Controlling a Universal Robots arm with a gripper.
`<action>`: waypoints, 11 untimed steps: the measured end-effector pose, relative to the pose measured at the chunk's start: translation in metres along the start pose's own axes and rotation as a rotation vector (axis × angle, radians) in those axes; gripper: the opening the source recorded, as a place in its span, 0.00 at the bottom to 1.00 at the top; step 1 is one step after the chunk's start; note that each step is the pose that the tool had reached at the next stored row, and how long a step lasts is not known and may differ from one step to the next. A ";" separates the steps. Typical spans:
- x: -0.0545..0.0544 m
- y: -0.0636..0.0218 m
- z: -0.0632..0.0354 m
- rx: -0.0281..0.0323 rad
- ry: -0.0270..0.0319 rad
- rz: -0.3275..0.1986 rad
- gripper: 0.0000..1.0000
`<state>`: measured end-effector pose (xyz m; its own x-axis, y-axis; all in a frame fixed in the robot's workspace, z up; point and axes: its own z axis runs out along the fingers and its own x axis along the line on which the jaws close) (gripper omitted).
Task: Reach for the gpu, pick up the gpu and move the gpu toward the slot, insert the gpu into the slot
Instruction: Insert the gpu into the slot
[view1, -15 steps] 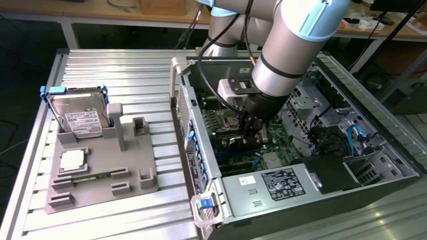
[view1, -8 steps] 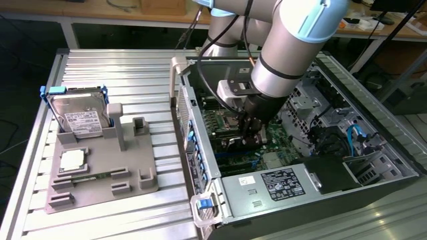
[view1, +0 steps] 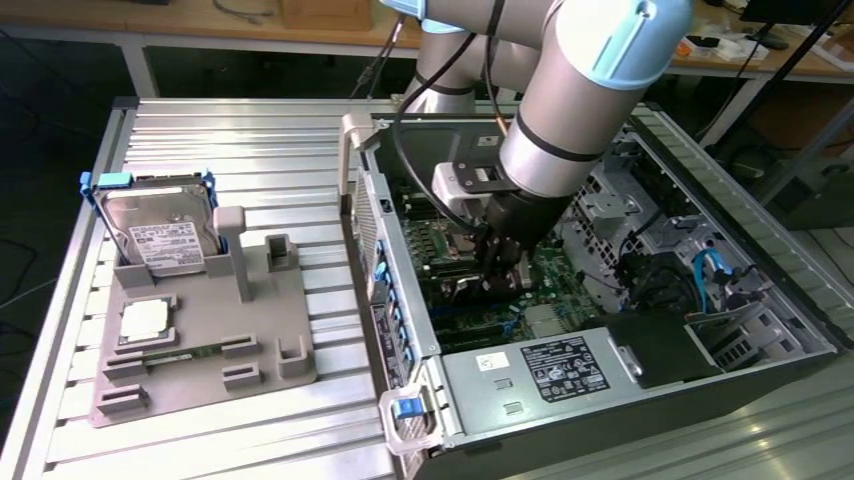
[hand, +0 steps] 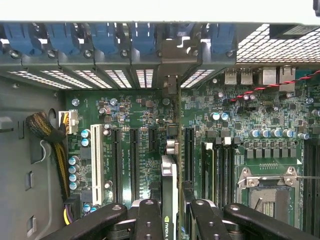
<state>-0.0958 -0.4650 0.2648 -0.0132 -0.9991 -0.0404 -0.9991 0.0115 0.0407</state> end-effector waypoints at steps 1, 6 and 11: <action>0.000 0.0000 0.0003 0.0000 -0.0001 0.000 0.27; 0.000 0.0000 0.0022 0.0001 -0.0002 0.000 0.27; 0.000 -0.0001 0.0044 -0.0001 0.0001 0.000 0.27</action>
<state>-0.0958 -0.4650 0.2604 -0.0131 -0.9991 -0.0403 -0.9991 0.0114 0.0408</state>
